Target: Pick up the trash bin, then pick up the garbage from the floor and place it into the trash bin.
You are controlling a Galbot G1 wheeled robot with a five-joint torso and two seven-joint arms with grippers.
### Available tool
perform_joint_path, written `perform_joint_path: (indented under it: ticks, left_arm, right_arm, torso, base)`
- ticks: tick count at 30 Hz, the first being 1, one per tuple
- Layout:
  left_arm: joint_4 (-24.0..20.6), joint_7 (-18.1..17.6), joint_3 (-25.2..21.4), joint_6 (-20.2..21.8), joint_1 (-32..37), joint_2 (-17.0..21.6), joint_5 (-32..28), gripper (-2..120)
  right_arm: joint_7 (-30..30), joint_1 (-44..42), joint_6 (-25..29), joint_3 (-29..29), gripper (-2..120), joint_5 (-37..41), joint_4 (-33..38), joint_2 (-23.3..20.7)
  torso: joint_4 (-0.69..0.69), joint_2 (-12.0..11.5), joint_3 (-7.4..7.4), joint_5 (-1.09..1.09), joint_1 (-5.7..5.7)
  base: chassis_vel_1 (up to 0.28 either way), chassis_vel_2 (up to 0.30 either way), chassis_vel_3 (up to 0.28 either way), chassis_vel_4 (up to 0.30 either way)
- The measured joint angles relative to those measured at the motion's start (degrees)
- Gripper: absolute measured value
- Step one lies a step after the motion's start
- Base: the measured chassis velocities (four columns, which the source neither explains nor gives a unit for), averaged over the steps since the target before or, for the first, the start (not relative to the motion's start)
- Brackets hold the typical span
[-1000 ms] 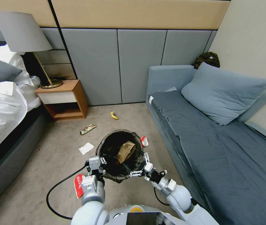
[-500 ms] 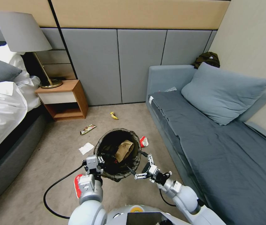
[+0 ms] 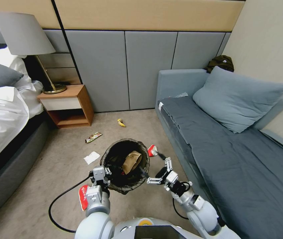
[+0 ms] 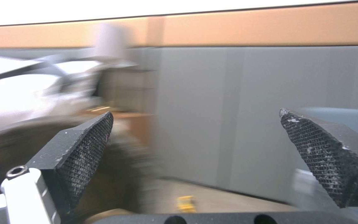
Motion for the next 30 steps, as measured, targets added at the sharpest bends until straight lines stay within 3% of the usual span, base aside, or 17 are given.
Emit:
perform_joint_path:
  ticks: [2,7,15,30]
  left_arm:
    - [0.0,0.0,-0.01,-0.05,0.03,-0.03,0.25,0]
    - [0.17,0.0,-0.01,-0.22,0.02,-0.14,0.83,0]
    - [0.28,0.01,-0.28,-0.42,0.13,-0.21,1.37,0]
    - [-0.66,0.0,-0.31,-0.73,0.32,-0.03,1.47,0]
  right_arm:
    - [4.96,-0.64,1.08,-0.33,100,-0.6,-0.7,1.53]
    - [7.79,-1.18,2.04,-0.76,100,-1.08,-1.37,3.08]
    - [8.83,-1.44,4.12,-2.05,100,-2.28,-3.55,5.22]
    - [7.32,0.58,2.78,-2.75,100,-1.47,-5.07,5.05]
  torso:
    - [0.01,0.0,0.0,0.01,0.0]
    - [0.02,0.0,0.0,0.0,0.0]
    - [0.02,0.0,0.0,0.0,0.0]
    - [0.02,0.0,0.0,0.01,0.0]
  base:
    - [0.0,0.0,0.0,0.0]
    - [0.0,0.0,0.0,0.0]
    - [0.0,0.0,0.0,0.0]
    - [0.0,0.0,0.0,0.0]
